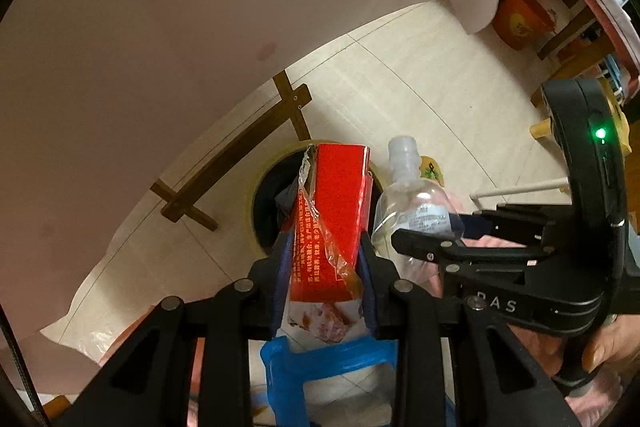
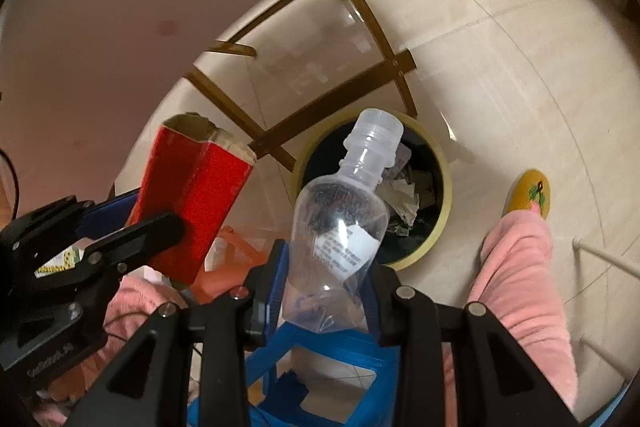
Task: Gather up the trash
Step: 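Carry the box and bottle down over the bin and open both tools, then raise both tools back up over the table toward the wrappers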
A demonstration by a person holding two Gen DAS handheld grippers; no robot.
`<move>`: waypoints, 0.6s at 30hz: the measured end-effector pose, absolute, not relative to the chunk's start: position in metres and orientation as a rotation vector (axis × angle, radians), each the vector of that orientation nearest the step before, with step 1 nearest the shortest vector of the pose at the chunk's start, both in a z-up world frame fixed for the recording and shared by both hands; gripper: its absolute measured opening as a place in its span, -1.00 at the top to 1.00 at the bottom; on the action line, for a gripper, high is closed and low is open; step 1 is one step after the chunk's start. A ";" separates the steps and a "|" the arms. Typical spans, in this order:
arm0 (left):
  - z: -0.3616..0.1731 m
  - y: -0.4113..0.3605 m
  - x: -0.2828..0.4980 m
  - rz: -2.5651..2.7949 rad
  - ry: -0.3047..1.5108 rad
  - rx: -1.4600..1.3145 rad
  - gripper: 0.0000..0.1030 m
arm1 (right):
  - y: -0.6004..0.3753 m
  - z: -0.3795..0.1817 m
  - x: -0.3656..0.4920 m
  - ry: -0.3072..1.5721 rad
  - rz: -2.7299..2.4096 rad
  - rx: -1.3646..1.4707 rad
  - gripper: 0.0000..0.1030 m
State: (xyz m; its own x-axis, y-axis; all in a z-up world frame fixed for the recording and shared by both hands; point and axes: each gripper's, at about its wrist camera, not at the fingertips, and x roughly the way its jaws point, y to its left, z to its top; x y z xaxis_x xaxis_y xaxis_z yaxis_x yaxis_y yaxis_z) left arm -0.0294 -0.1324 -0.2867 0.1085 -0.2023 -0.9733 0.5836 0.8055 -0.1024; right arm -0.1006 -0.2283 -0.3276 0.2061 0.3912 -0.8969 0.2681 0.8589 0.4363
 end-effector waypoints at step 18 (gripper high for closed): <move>-0.294 -0.138 -0.013 -0.522 1.348 0.373 -0.13 | -0.233 -0.354 -0.086 1.400 0.064 0.609 0.06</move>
State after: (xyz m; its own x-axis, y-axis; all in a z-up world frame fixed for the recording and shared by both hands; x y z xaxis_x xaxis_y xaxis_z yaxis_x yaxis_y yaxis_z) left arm -0.0132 -0.1385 -0.2936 0.1351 -0.1401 -0.9809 0.5566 0.8298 -0.0419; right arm -0.0856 -0.2326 -0.3537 0.1951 0.3914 -0.8993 0.3072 0.8464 0.4350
